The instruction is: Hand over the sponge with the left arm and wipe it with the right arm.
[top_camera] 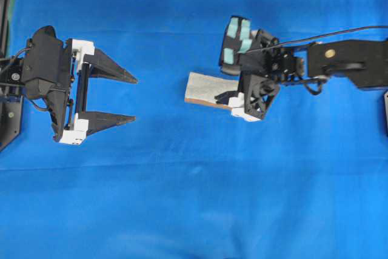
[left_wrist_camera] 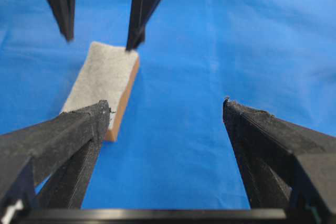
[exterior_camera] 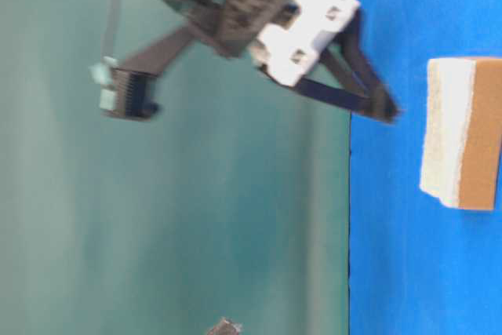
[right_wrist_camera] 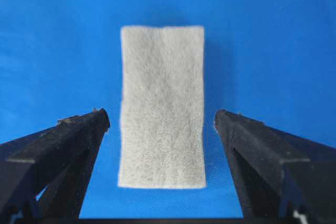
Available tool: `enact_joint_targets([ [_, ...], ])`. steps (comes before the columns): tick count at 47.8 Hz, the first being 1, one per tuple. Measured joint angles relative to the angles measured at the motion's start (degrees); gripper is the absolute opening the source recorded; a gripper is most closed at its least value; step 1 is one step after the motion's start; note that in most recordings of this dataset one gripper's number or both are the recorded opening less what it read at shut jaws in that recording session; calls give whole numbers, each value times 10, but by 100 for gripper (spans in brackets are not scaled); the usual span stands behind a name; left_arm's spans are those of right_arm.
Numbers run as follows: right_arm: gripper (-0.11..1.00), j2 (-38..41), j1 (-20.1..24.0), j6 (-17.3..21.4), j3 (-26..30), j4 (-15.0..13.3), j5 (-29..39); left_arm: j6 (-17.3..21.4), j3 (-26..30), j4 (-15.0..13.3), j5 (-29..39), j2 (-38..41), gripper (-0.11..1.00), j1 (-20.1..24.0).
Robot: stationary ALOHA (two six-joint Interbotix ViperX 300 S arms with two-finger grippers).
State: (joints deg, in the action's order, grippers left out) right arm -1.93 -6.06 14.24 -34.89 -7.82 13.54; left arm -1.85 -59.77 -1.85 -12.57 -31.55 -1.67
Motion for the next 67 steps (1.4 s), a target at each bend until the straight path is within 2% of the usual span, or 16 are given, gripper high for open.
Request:
enact_joint_targets([
  [17,76,-112,4,-3,-19,-3,21,-5,-4,0,1,-23,85,0],
  [31,76,-221,4,-3,-79,-3,21,-6,-26,0,25,-127,85,0],
  [51,76,-459,6,1,-172,-3,32,-3,-39,0,177,-303,85,0],
  [67,76,-619,5,1,-282,-3,42,-3,-62,0,265,-421,84,0],
])
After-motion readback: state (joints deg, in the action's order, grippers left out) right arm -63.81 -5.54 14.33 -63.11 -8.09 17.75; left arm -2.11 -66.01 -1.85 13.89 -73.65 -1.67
